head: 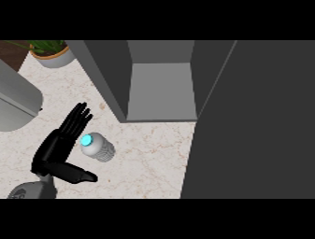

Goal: Pick up the bottled water, place it into the cabinet and close the cabinet

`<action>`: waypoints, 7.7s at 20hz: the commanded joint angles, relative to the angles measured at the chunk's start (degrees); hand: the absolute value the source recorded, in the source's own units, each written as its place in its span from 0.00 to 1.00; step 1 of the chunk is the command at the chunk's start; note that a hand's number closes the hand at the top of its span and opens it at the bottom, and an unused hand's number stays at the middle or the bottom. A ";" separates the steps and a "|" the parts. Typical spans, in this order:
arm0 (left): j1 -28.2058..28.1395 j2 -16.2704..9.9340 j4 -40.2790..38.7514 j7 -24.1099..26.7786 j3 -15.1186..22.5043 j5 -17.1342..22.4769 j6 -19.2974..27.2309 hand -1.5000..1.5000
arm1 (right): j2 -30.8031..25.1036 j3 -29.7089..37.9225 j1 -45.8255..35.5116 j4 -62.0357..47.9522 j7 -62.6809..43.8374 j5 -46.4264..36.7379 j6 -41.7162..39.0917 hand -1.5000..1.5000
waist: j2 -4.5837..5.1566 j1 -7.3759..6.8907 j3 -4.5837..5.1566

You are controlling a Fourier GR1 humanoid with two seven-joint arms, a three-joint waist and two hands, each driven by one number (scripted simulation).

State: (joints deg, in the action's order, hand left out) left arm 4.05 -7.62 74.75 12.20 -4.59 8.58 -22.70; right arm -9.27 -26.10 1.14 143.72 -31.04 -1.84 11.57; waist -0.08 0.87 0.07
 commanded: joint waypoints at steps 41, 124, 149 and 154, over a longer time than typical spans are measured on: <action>20.98 0.89 -54.63 30.43 -3.97 -6.47 -12.14 1.00 | -4.25 -0.34 2.27 6.06 -0.05 -3.51 5.00 0.00 | 0.14 0.13 0.04; 33.82 4.48 -35.51 21.69 19.76 25.95 54.03 1.00 | -11.65 45.69 9.86 -13.84 20.28 37.92 -25.67 0.00 | 1.66 10.00 -0.02; 31.60 2.51 -32.32 23.55 20.63 29.01 56.97 0.00 | -13.96 48.07 6.87 -18.28 20.63 41.35 -28.03 0.00 | 2.43 11.77 0.08; 31.45 2.84 -31.77 23.97 21.84 28.47 59.19 0.00 | -13.49 47.72 7.18 -18.52 21.10 41.29 -28.67 0.00 | 2.41 11.94 0.03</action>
State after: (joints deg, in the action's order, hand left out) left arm 19.50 -6.55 46.67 42.96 18.07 36.84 35.94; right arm -22.90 21.77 8.37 125.61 -10.04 39.34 -16.86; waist 1.00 10.57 -0.97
